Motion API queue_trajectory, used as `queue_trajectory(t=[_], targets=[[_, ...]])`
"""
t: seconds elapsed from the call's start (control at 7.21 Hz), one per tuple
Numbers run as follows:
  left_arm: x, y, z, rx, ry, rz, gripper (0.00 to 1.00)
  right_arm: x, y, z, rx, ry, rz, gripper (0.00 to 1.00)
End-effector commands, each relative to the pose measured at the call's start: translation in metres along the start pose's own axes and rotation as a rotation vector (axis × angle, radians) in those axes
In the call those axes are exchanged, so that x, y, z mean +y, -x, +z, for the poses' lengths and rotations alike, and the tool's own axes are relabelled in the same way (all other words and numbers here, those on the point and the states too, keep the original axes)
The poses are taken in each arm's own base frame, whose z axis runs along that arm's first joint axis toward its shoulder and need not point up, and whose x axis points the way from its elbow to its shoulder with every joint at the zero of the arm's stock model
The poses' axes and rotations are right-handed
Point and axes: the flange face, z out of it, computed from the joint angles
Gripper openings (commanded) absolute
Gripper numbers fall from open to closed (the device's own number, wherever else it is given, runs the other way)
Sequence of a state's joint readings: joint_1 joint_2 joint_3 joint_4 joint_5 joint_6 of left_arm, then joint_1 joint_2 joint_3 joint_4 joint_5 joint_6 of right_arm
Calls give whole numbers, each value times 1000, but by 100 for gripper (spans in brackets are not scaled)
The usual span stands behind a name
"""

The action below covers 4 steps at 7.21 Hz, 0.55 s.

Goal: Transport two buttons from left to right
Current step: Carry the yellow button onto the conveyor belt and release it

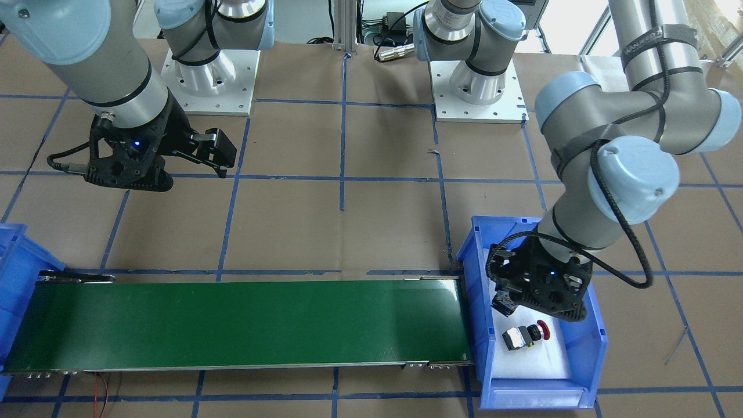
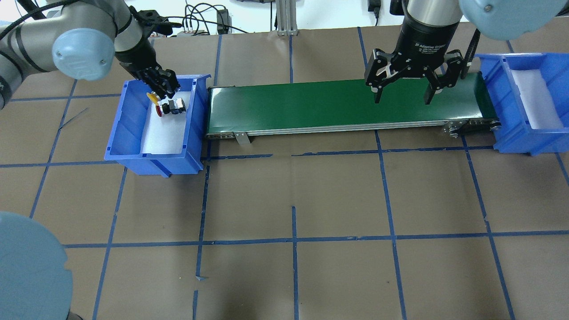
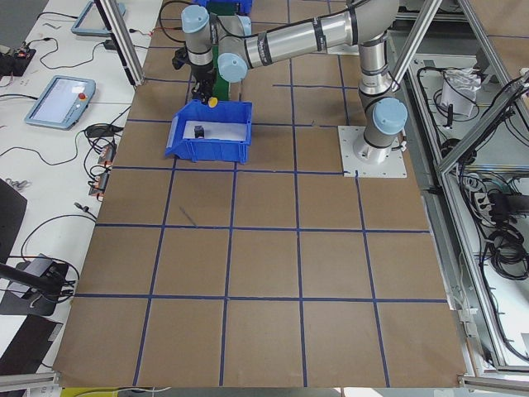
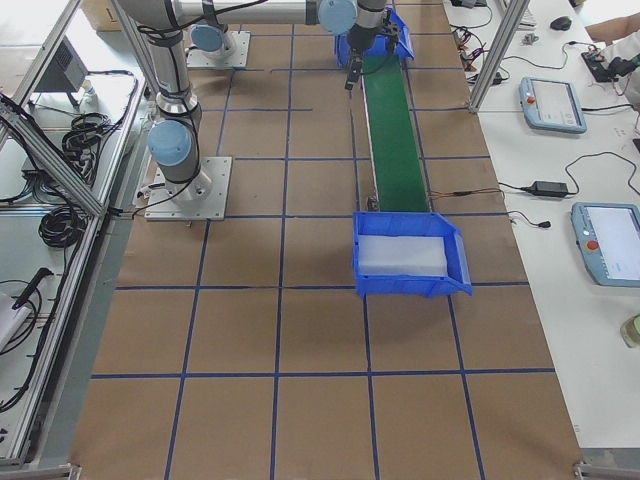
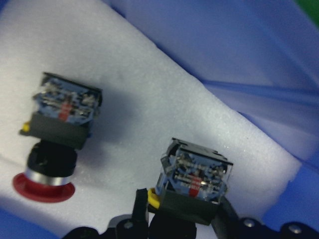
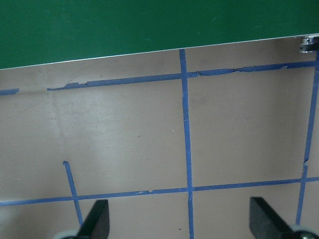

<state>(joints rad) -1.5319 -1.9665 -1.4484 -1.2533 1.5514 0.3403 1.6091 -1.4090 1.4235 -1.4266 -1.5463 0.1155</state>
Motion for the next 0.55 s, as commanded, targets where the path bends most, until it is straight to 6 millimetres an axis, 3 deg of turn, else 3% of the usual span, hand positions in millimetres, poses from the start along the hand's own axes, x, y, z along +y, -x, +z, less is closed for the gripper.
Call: queue_trajectory(t=[0.0,0.28,0.42], targets=[[-29,-62,1,-5,-21,-263,4,0,0,0,0,-1,-1,100],[-58,-127,50,-1,30,-387,4,0,0,0,0,1,-2,100],[-60,-136,67,-5,55,-420,7,0,0,0,0,1,-1,100]])
